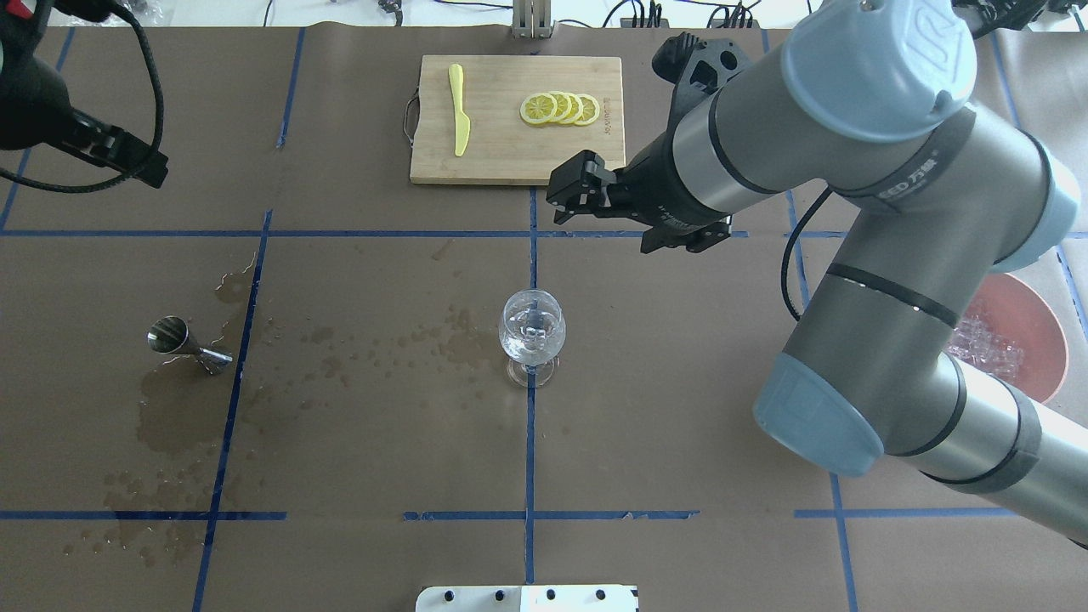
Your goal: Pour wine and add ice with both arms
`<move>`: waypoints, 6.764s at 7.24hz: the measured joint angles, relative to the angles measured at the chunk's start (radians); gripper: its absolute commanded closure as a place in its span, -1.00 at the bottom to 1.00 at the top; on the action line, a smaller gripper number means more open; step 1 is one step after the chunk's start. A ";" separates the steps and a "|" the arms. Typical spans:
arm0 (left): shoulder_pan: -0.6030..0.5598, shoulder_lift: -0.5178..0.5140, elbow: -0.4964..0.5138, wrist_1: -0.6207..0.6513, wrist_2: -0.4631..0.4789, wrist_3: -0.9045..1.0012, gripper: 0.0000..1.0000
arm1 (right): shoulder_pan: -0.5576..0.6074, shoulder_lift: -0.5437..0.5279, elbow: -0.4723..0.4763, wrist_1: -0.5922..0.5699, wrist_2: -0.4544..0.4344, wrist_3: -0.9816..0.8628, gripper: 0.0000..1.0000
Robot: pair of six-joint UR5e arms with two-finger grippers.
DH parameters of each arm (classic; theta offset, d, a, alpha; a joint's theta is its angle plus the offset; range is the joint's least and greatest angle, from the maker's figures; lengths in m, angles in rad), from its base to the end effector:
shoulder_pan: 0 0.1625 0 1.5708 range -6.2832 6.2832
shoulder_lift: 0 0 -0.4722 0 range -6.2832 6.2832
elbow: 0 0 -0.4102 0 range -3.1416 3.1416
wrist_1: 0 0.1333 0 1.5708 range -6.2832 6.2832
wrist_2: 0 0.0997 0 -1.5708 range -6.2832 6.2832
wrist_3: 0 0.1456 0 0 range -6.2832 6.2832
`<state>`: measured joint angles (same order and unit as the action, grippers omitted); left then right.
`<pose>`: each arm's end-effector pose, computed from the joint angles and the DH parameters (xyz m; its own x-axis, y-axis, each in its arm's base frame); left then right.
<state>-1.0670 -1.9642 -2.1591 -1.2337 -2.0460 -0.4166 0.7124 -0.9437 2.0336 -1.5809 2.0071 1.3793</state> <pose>0.2150 -0.5282 0.3011 0.7469 0.3295 -0.5776 -0.0915 0.9113 0.4015 -0.4300 -0.4663 0.1555 0.4094 0.1257 0.9037 -0.2368 0.9712 -0.0278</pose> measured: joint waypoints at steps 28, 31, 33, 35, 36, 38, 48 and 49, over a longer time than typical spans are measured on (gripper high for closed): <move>-0.552 0.383 0.593 -0.346 -0.338 0.527 -1.00 | 0.903 -0.625 -0.422 -0.132 0.363 -1.533 -1.00; -0.551 0.383 0.593 -0.345 -0.338 0.527 -1.00 | 0.903 -0.629 -0.433 -0.005 0.363 -1.364 -1.00; -0.551 0.383 0.593 -0.345 -0.338 0.526 -1.00 | 0.903 -0.631 -0.434 0.017 0.365 -1.330 -1.00; -0.551 0.383 0.593 -0.345 -0.339 0.526 -1.00 | 0.903 -0.632 -0.434 0.020 0.369 -1.317 -1.00; -0.551 0.383 0.593 -0.345 -0.339 0.525 -1.00 | 0.903 -0.632 -0.434 0.021 0.372 -1.313 -1.00; -0.551 0.382 0.585 -0.346 -0.340 0.469 -1.00 | 0.903 -0.633 -0.434 0.021 0.373 -1.311 -1.00; -0.465 0.416 0.578 -0.398 -0.298 0.432 -1.00 | 0.903 -0.633 -0.431 0.021 0.373 -1.310 -1.00; -0.467 0.420 0.571 -0.397 -0.297 0.432 -1.00 | 0.903 -0.633 -0.431 0.021 0.373 -1.310 -1.00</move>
<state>-1.5336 -1.5446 -1.5876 -1.6308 -2.3430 0.0153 1.6153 -1.5770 1.6030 -1.5601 2.3803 0.0690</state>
